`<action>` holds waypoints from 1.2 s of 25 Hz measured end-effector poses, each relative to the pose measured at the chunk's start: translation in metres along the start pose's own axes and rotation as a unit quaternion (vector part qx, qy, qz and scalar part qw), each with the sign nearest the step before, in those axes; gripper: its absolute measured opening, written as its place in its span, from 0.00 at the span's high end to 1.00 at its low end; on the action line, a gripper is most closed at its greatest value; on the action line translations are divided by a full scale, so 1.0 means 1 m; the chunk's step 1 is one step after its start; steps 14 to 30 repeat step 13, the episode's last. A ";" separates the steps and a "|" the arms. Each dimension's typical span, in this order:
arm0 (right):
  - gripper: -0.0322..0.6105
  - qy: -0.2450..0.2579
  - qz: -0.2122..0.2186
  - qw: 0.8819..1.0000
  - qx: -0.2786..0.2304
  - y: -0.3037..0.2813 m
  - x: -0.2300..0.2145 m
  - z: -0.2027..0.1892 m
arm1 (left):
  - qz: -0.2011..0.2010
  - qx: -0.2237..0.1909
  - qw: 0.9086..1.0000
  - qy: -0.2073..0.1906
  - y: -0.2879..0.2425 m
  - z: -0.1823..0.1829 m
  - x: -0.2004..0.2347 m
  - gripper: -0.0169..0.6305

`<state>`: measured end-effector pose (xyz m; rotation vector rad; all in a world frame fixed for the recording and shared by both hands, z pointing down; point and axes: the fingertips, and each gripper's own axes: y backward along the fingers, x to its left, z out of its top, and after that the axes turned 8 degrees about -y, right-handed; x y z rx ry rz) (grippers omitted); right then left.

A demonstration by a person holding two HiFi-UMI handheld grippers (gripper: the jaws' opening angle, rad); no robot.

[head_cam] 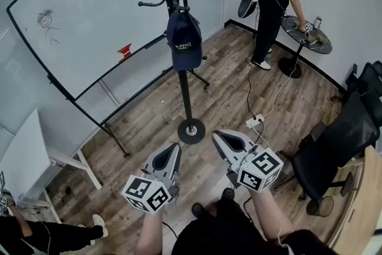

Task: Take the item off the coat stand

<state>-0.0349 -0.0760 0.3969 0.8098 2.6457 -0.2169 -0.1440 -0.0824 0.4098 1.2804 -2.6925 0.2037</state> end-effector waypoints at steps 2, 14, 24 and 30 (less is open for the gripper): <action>0.90 -0.002 0.001 1.000 0.001 -0.002 0.003 -0.001 | 0.003 0.002 1.000 0.000 0.003 -0.001 0.002 0.95; 0.90 -0.011 0.021 1.000 0.007 -0.008 0.009 -0.004 | 0.001 0.001 1.000 0.002 0.003 -0.001 0.002 0.95; 0.90 -0.011 0.021 1.000 0.007 -0.008 0.009 -0.004 | 0.001 0.001 1.000 0.002 0.003 -0.001 0.002 0.95; 0.90 -0.011 0.021 1.000 0.007 -0.008 0.009 -0.004 | 0.001 0.001 1.000 0.002 0.003 -0.001 0.002 0.95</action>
